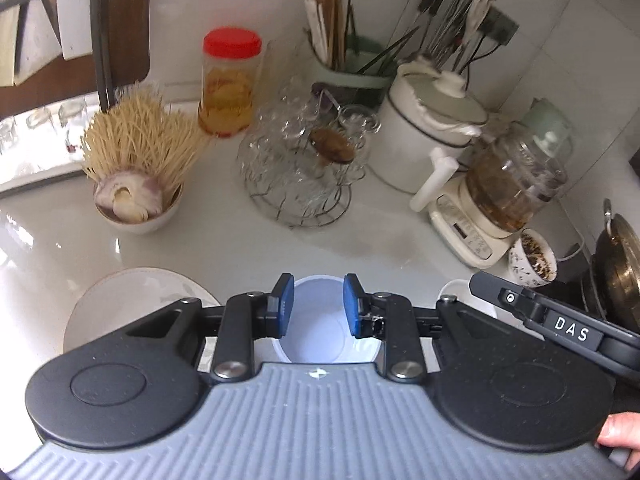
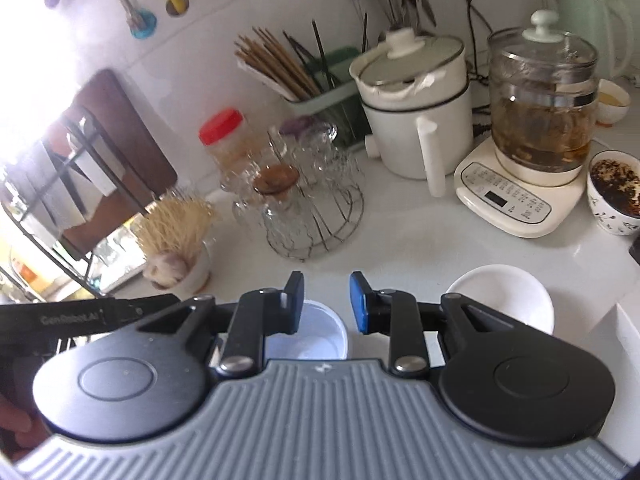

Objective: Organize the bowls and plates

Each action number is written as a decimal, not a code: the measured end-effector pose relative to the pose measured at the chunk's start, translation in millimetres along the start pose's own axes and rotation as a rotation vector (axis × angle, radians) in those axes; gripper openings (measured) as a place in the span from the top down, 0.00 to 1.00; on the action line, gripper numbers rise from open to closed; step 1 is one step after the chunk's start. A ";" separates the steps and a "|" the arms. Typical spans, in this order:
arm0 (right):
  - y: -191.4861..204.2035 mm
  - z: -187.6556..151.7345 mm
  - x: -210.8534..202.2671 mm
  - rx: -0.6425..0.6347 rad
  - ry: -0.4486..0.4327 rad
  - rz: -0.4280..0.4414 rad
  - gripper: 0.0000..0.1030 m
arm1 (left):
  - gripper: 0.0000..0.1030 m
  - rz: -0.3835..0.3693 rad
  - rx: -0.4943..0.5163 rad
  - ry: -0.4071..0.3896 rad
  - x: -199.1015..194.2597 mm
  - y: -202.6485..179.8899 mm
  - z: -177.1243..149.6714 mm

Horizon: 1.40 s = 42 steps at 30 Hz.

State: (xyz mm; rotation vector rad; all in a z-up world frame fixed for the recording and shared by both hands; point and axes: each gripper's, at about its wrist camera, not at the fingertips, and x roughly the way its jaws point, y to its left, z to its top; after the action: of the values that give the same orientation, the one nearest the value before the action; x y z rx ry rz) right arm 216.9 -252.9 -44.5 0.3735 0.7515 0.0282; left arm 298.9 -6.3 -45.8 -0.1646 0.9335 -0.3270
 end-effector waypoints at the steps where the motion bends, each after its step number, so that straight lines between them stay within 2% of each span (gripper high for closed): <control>1: 1.7 -1.7 -4.4 -0.004 -0.008 -0.010 0.72 | 0.70 -0.009 0.003 -0.004 -4.6 -0.8 -1.8; 11: 15.9 -29.8 -45.6 0.012 -0.056 -0.082 0.72 | 0.70 -0.080 0.070 -0.030 -36.9 -10.2 -24.5; 16: 9.5 -42.8 -59.7 0.043 -0.062 -0.132 0.72 | 0.70 -0.129 0.091 -0.007 -37.2 -18.0 -36.8; 21: -6.6 -56.2 -72.0 0.087 -0.068 -0.197 0.71 | 0.70 -0.178 0.120 0.034 -22.9 -33.2 -44.4; 28: -43.5 -56.3 -65.0 0.175 -0.045 -0.244 0.71 | 0.66 -0.192 0.114 0.115 18.7 -53.2 -47.1; 31: -61.7 -50.8 -59.5 0.192 -0.044 -0.267 0.71 | 0.53 -0.230 0.130 0.149 40.2 -64.9 -41.3; 32: -68.8 -48.2 -57.0 0.201 -0.041 -0.272 0.68 | 0.49 -0.235 0.128 0.153 47.0 -67.8 -38.7; 33: -75.7 -44.8 -53.7 0.211 -0.035 -0.275 0.58 | 0.48 -0.231 0.130 0.164 53.9 -72.1 -35.6; 36: -94.7 -32.7 -46.6 0.233 -0.044 -0.270 0.41 | 0.44 -0.247 0.151 0.181 76.8 -86.2 -24.5; 40: -113.3 -18.5 -27.8 0.228 -0.034 -0.248 0.34 | 0.44 -0.231 0.193 0.206 110.9 -103.9 -12.5; 42: -125.3 -17.0 -18.1 0.256 -0.016 -0.247 0.32 | 0.44 -0.237 0.171 0.227 127.4 -107.9 -8.6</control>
State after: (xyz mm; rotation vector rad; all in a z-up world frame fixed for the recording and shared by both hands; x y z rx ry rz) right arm 178.8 -367.4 -86.6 0.5214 0.7834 -0.3052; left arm 340.1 -151.6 -117.6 -0.0816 1.1071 -0.6526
